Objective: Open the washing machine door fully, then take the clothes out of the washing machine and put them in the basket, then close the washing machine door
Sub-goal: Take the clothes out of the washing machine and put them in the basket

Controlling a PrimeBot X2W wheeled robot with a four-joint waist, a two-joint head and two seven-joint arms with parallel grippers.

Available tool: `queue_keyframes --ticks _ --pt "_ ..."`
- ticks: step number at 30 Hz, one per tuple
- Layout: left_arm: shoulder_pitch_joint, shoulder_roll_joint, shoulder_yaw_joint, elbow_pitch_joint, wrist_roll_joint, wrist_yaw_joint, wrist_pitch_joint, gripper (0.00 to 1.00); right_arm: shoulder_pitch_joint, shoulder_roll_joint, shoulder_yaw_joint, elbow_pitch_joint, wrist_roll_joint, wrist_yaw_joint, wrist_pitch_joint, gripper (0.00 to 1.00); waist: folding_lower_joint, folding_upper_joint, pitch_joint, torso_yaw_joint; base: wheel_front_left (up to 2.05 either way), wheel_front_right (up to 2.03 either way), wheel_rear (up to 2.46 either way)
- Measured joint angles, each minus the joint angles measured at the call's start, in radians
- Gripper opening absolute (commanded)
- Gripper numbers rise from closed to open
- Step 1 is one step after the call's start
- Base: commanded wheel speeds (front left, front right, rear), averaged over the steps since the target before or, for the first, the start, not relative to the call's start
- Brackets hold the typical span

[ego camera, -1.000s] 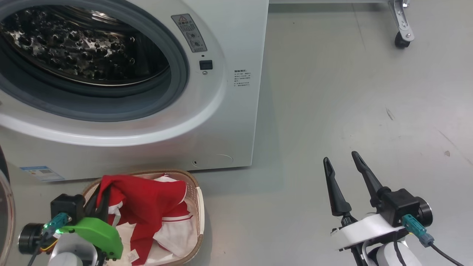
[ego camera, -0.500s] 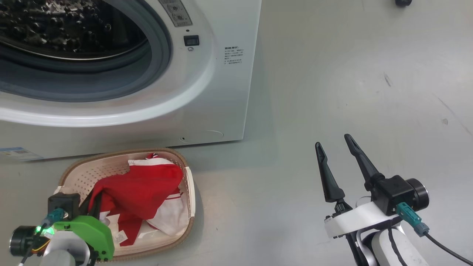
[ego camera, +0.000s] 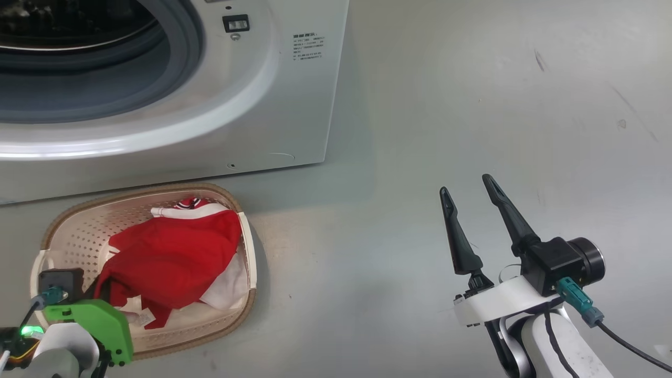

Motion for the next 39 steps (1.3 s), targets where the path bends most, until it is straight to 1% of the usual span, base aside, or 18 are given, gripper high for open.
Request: queue_keyframes --ticks 7,16,17,18,19,31,39 --pt "-0.041 0.002 0.008 0.086 -0.005 0.008 0.004 0.00 -0.005 0.000 -0.003 0.000 -0.003 -0.005 0.000 1.00 0.0000 0.0000 0.041 -0.017 0.00 0.00 0.00" --pt "-0.079 -0.011 0.022 0.158 -0.025 0.012 -0.015 0.00 -0.018 0.002 -0.003 0.001 -0.010 -0.005 0.000 1.00 0.0000 0.0000 0.052 -0.015 0.00 0.00 0.00" --pt "-0.084 -0.012 0.022 0.162 -0.025 0.012 -0.022 0.12 -0.018 0.002 -0.003 0.001 -0.010 -0.009 0.000 1.00 0.0000 0.0000 0.053 -0.014 0.00 0.00 0.00" --pt "-0.096 -0.012 0.020 0.172 -0.025 0.012 -0.029 0.43 -0.019 0.003 -0.003 0.002 -0.010 -0.013 0.000 1.00 0.0000 0.0000 0.054 -0.013 0.00 0.00 0.00" --pt "-0.101 -0.012 0.020 0.175 -0.025 0.012 -0.036 1.00 -0.020 0.003 -0.003 0.003 -0.010 -0.013 0.000 1.00 0.0000 0.0000 0.054 -0.012 0.00 0.00 0.00" --pt "-0.131 -0.027 0.011 0.240 -0.024 0.012 -0.088 1.00 -0.037 0.007 -0.009 0.033 -0.010 -0.014 -0.001 1.00 0.0000 0.0000 0.024 0.005 0.00 0.00 0.00" --pt "-0.155 -0.053 -0.001 0.249 -0.022 0.007 -0.170 1.00 -0.038 0.007 -0.020 0.060 -0.007 -0.013 -0.003 1.00 0.0000 0.0000 -0.031 0.021 0.00 0.00 0.00"
